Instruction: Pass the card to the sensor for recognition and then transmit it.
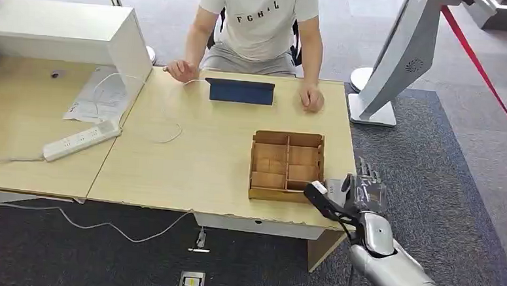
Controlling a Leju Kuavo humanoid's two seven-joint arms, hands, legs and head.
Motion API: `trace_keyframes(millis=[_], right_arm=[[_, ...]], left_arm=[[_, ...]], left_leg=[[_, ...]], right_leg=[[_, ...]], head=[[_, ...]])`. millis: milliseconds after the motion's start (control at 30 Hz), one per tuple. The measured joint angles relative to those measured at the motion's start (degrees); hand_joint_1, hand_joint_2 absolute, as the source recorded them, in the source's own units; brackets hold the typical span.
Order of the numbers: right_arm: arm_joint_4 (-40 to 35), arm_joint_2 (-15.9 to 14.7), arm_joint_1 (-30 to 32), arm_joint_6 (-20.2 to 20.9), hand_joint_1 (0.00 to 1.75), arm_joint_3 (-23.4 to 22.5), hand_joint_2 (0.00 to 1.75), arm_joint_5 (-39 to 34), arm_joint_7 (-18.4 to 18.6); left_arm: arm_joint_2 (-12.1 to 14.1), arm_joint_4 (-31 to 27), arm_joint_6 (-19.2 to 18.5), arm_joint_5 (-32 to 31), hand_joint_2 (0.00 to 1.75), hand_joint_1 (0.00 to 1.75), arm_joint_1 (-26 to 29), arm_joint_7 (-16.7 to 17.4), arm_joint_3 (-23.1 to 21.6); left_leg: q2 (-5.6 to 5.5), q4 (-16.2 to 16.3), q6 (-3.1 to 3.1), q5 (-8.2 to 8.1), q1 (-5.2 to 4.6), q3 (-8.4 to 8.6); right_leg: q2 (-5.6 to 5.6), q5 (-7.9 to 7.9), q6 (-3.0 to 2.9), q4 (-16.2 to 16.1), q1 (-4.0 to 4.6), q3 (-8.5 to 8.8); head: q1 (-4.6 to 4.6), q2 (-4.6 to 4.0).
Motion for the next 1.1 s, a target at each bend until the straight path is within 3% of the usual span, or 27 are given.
trace_keyframes(millis=[567,733,967,1100], right_arm=[[0.66,-0.9,2.81,-1.79,1.75,-2.49,1.75,-1.55,-0.78],[0.5,-0.72,2.78,-2.32,1.75,-3.37,1.75,-2.28,-3.52],[-3.37,-0.66,2.77,-2.62,1.75,-4.63,1.75,-6.52,-5.44],[-7.51,-1.27,1.47,-1.55,1.75,-5.31,1.75,-8.68,-3.61]], left_arm=[[0.31,-0.02,-0.37,0.06,0.0,0.0,0.06,0.5,-0.07],[0.31,0.0,-0.72,-0.11,0.0,0.0,0.06,0.55,-0.18],[0.31,0.04,-0.66,-0.46,0.0,0.0,0.05,2.17,-1.01],[0.31,0.04,0.09,-0.94,0.0,0.0,0.03,3.23,-1.33]], left_leg=[[0.11,-0.01,-0.02,0.03,0.0,0.24],[0.09,-0.01,-0.01,0.06,0.0,0.23],[0.08,-0.01,0.0,0.06,0.0,0.16],[0.08,-0.01,0.0,0.06,0.0,0.13]], right_leg=[[0.01,0.05,-0.06,-0.02,0.0,0.2],[0.01,0.08,-0.06,-0.01,0.0,0.22],[0.01,0.09,-0.05,0.0,0.01,0.17],[0.01,0.09,-0.05,0.01,0.0,0.13]], head=[[0.0,0.0],[0.0,0.0],[0.02,0.0],[0.0,0.0]])
